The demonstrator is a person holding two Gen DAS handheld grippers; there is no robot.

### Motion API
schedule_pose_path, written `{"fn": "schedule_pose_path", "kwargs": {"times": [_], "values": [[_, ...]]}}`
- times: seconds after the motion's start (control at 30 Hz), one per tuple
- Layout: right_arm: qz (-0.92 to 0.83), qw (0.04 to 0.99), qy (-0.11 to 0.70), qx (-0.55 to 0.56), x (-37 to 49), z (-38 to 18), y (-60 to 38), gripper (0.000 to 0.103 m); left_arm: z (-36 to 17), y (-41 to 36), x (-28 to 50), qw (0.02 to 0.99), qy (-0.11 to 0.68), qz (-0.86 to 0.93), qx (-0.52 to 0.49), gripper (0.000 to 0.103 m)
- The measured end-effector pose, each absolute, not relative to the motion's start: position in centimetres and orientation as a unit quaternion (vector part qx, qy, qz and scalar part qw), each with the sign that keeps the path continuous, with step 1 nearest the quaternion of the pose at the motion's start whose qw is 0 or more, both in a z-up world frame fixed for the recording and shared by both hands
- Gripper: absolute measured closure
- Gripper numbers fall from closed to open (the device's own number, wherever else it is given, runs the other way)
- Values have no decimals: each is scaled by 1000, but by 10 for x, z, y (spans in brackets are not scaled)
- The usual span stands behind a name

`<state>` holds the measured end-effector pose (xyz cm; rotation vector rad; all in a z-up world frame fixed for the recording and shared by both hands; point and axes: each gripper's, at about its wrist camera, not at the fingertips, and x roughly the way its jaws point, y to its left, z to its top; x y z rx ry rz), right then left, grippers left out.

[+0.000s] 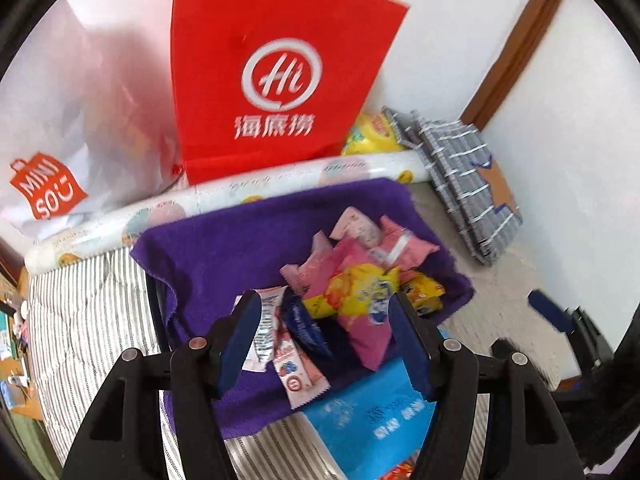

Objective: Organize snacks
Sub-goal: 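Move both open tools back toward the remaining snacks beside the tissue pack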

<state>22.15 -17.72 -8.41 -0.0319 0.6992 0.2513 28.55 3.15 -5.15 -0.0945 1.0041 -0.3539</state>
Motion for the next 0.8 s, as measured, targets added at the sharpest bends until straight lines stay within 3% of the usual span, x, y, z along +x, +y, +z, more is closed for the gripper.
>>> {"fn": "schedule_pose_path", "kwargs": {"times": [0.37,0.8], "values": [[121,911,394,9,174,-108,-184,24,-12,17,243,882,430,-190,-27,38],[158,877,452,39,159,-147,-164,24,-32,35,190,884,441,-156,3,37]]}}
